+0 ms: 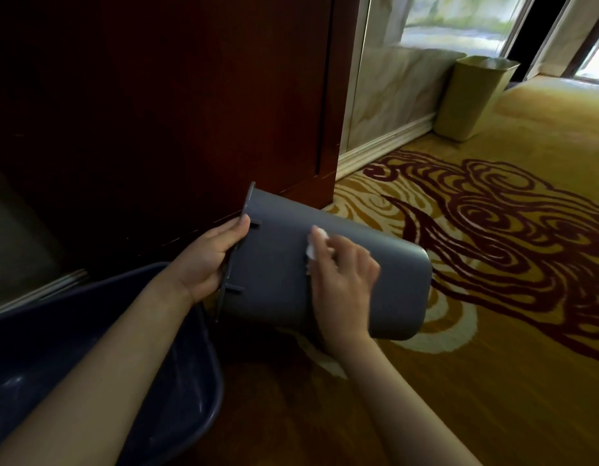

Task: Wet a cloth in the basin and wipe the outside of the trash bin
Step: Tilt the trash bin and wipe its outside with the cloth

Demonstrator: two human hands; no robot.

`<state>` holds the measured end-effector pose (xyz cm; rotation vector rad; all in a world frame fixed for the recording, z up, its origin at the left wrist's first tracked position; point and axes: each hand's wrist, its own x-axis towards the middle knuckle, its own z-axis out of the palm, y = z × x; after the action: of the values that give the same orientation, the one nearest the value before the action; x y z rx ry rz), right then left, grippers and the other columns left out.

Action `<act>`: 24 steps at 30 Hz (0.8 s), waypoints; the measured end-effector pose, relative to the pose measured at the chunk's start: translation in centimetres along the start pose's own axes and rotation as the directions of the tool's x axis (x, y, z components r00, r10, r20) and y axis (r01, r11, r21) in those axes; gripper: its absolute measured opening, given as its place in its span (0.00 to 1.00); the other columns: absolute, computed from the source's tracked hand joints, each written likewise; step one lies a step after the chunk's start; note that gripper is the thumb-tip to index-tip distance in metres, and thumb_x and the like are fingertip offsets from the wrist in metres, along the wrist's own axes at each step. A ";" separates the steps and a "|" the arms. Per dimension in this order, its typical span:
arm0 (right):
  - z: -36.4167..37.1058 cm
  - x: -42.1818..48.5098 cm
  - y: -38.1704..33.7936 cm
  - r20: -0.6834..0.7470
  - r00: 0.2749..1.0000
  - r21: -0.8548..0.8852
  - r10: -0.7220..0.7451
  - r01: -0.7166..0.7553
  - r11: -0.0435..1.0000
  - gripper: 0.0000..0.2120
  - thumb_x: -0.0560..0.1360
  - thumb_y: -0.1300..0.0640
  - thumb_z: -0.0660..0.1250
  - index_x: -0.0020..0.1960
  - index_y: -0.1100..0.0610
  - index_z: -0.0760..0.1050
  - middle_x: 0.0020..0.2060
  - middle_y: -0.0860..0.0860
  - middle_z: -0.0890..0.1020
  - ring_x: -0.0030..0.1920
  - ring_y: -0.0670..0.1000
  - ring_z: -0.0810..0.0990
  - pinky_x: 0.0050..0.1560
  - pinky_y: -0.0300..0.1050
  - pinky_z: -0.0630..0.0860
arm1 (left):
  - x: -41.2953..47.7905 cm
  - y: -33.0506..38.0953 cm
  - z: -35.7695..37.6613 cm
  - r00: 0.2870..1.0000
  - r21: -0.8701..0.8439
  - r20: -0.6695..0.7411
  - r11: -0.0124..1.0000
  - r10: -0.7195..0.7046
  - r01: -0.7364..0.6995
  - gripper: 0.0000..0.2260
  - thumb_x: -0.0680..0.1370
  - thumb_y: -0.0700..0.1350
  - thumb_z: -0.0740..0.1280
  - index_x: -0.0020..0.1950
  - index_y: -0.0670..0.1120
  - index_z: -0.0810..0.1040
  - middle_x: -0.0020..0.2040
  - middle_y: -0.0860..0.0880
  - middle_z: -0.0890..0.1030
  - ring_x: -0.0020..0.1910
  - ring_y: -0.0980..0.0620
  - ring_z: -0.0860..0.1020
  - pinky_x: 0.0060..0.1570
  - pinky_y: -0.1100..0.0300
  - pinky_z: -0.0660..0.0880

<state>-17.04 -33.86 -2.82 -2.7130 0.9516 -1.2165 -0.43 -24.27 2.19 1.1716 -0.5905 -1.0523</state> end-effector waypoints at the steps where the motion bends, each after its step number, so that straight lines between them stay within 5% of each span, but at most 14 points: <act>1: -0.1 -0.8 1.7 -0.020 0.998 -0.029 0.061 -0.062 0.998 0.24 0.73 0.55 0.65 0.69 0.56 0.67 0.56 0.57 0.74 0.55 0.55 0.70 0.56 0.51 0.64 | 0.0 0.0 -0.2 1.000 0.000 -0.001 1.000 0.000 0.000 0.16 0.72 0.52 0.63 0.57 0.50 0.79 0.53 0.49 0.85 0.52 0.51 0.83 0.41 0.61 0.80; 6: -1.4 -4.4 9.6 -0.097 0.933 -0.073 0.347 -0.354 0.932 0.18 0.78 0.60 0.61 0.67 0.61 0.70 0.52 0.63 0.76 0.53 0.62 0.72 0.54 0.57 0.63 | 0.3 0.2 -0.4 1.000 0.007 -0.013 1.000 0.005 -0.004 0.14 0.72 0.53 0.64 0.54 0.51 0.81 0.52 0.50 0.85 0.52 0.52 0.83 0.40 0.61 0.80; 10: -2.4 -3.7 9.4 -0.161 0.863 -0.020 0.479 -0.489 0.872 0.16 0.76 0.61 0.62 0.63 0.62 0.73 0.49 0.63 0.76 0.51 0.62 0.72 0.51 0.58 0.67 | 0.7 0.3 0.1 1.000 0.009 -0.018 1.000 0.007 -0.007 0.16 0.72 0.54 0.64 0.56 0.50 0.80 0.52 0.48 0.85 0.52 0.50 0.83 0.41 0.59 0.80; 16: -1.7 0.1 -1.7 -0.131 0.972 0.188 0.195 -0.169 0.968 0.18 0.75 0.56 0.59 0.65 0.56 0.72 0.52 0.56 0.76 0.52 0.51 0.69 0.56 0.42 0.60 | 0.7 0.5 0.5 1.000 0.014 -0.017 1.000 -0.005 0.005 0.12 0.79 0.52 0.59 0.56 0.51 0.79 0.50 0.49 0.86 0.50 0.51 0.83 0.39 0.59 0.81; 20: 0.2 -0.6 -7.2 -0.023 1.000 0.153 0.000 0.004 0.988 0.21 0.73 0.55 0.63 0.66 0.55 0.70 0.56 0.54 0.74 0.53 0.51 0.68 0.54 0.45 0.66 | 0.5 0.8 0.8 1.000 0.009 0.001 1.000 -0.016 0.016 0.12 0.80 0.50 0.58 0.56 0.48 0.78 0.45 0.48 0.87 0.45 0.52 0.84 0.37 0.60 0.80; 24: 1.4 -3.7 -5.0 0.001 1.000 0.043 -0.018 0.017 0.999 0.28 0.72 0.53 0.66 0.70 0.54 0.64 0.59 0.51 0.67 0.55 0.51 0.67 0.56 0.48 0.63 | 0.5 0.6 0.8 0.999 0.002 -0.026 1.000 -0.028 0.028 0.12 0.80 0.50 0.57 0.57 0.50 0.78 0.48 0.48 0.86 0.48 0.50 0.84 0.38 0.58 0.81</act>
<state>-15.38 -28.13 -4.97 -2.6947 0.8927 -1.2227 -0.65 -25.01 2.93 1.1966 -0.5568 -1.0589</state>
